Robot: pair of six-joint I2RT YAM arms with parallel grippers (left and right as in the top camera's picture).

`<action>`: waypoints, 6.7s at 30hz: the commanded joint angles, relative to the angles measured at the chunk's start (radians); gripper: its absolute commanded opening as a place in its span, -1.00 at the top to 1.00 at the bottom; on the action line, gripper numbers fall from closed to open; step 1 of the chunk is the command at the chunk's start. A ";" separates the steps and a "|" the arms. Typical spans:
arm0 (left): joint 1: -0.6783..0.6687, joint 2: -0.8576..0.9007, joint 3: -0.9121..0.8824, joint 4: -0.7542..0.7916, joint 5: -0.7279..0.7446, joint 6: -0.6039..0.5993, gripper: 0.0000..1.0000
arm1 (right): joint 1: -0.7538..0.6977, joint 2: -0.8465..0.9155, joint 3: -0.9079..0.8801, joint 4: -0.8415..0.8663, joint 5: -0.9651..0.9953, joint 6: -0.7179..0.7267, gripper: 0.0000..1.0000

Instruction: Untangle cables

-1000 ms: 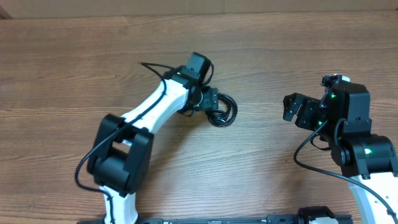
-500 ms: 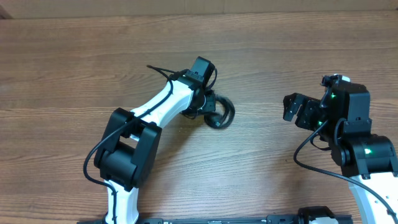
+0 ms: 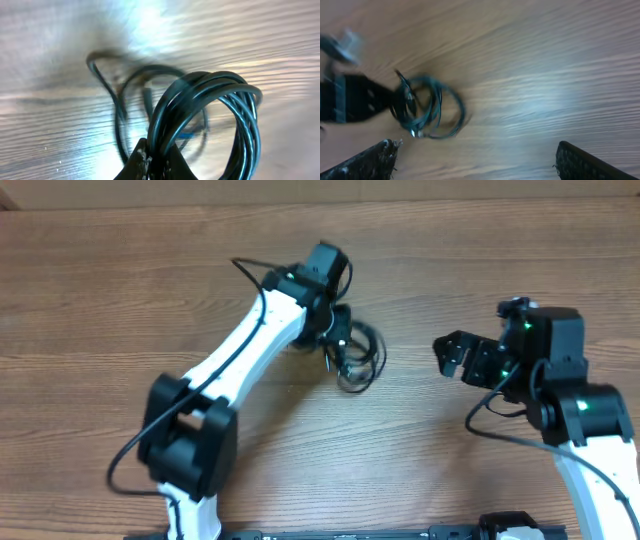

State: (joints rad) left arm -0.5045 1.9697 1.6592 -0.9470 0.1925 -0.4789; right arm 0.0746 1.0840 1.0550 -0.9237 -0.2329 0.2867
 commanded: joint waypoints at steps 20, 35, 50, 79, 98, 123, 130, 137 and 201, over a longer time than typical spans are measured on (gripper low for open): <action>-0.007 -0.124 0.054 0.021 0.328 0.039 0.92 | 0.005 0.279 0.029 0.216 -0.430 0.058 -0.17; 0.005 -0.125 0.054 -0.087 0.128 0.109 0.92 | 0.005 0.341 0.026 0.130 -0.049 0.111 0.92; 0.067 -0.133 0.055 -0.215 -0.098 0.212 0.92 | 0.005 0.341 0.026 0.031 0.267 0.130 0.92; 0.150 -0.373 0.060 -0.098 0.445 0.404 0.92 | 0.010 0.341 0.026 0.296 -0.708 -0.143 -0.39; 0.124 -0.373 0.060 -0.037 0.629 0.398 0.92 | 0.057 0.341 0.026 0.312 -0.333 -0.031 0.92; 0.122 -0.373 0.060 0.065 0.638 0.290 0.92 | 0.073 0.346 -0.007 0.212 -0.569 -0.109 -0.53; 0.110 -0.373 0.060 0.065 0.666 0.267 0.92 | 0.098 0.346 -0.007 0.274 -0.569 -0.105 0.15; 0.111 -0.373 0.060 0.043 0.625 0.267 0.92 | 0.101 0.347 -0.007 0.258 -0.448 -0.102 0.92; 0.229 -0.373 0.058 -0.302 -0.035 0.341 0.91 | -0.671 0.339 0.507 0.093 0.568 0.240 0.92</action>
State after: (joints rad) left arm -0.2771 1.6127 1.7016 -1.2495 0.1608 -0.1532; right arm -0.4927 1.4300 1.5345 -0.8761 0.6472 0.4713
